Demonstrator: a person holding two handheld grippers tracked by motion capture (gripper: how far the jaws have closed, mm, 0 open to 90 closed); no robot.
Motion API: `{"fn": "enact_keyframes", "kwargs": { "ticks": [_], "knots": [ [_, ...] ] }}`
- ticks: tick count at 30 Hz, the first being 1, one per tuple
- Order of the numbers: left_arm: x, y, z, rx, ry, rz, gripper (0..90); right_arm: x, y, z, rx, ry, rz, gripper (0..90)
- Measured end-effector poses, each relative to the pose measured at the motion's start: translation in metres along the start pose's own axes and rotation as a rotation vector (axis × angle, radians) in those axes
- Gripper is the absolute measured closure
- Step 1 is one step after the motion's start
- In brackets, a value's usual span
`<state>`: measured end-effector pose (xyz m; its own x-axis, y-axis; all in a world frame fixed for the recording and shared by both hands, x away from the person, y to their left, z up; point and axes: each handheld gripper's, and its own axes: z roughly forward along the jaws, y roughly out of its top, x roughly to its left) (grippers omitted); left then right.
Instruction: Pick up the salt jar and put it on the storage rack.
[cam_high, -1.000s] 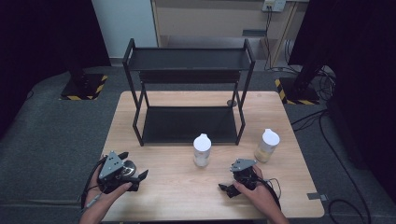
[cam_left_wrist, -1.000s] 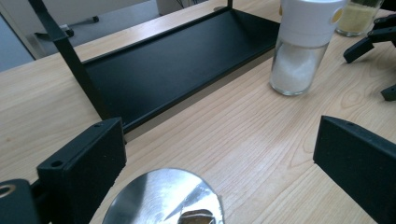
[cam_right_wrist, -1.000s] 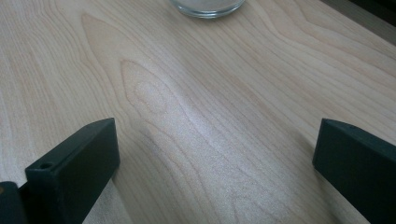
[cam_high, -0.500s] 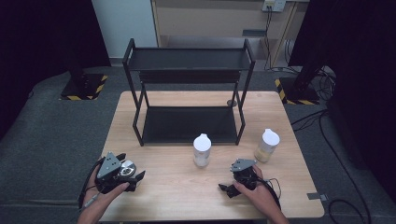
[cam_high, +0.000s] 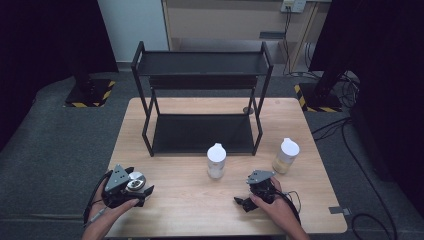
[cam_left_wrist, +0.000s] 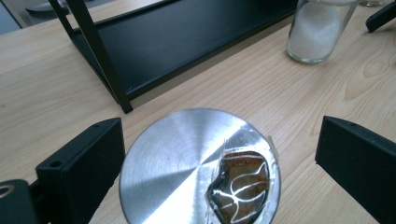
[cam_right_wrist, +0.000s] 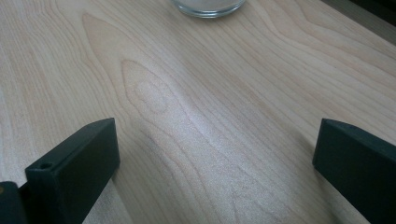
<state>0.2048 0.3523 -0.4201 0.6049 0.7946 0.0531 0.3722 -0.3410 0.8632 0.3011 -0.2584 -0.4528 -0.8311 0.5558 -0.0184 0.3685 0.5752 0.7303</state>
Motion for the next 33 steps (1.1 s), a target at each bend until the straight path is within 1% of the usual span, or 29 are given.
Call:
{"fn": "enact_keyframes", "kwargs": {
  "ticks": [6,11,19,23,30,33],
  "knots": [
    [0.003,-0.003,0.001,0.012,-0.001,-0.005,0.7,0.0,0.0,0.0,0.0,0.0,-0.001,1.0],
    [0.005,-0.003,0.002,0.036,-0.008,0.0,1.1,0.0,0.0,0.0,0.0,0.0,-0.001,1.0],
    [0.01,-0.006,0.004,0.065,-0.008,-0.011,1.8,0.0,0.0,0.0,0.0,0.001,-0.002,1.0],
    [0.012,-0.006,0.006,0.09,-0.011,-0.008,2.5,0.0,0.0,0.0,0.0,0.001,-0.002,1.0],
    [0.014,-0.007,0.009,0.105,-0.022,0.0,6.2,0.0,0.0,0.0,0.0,0.001,-0.002,1.0],
    [0.015,-0.008,0.01,0.108,-0.022,-0.008,9.6,0.0,0.0,0.0,0.0,0.001,-0.002,1.0]
  ]
}}
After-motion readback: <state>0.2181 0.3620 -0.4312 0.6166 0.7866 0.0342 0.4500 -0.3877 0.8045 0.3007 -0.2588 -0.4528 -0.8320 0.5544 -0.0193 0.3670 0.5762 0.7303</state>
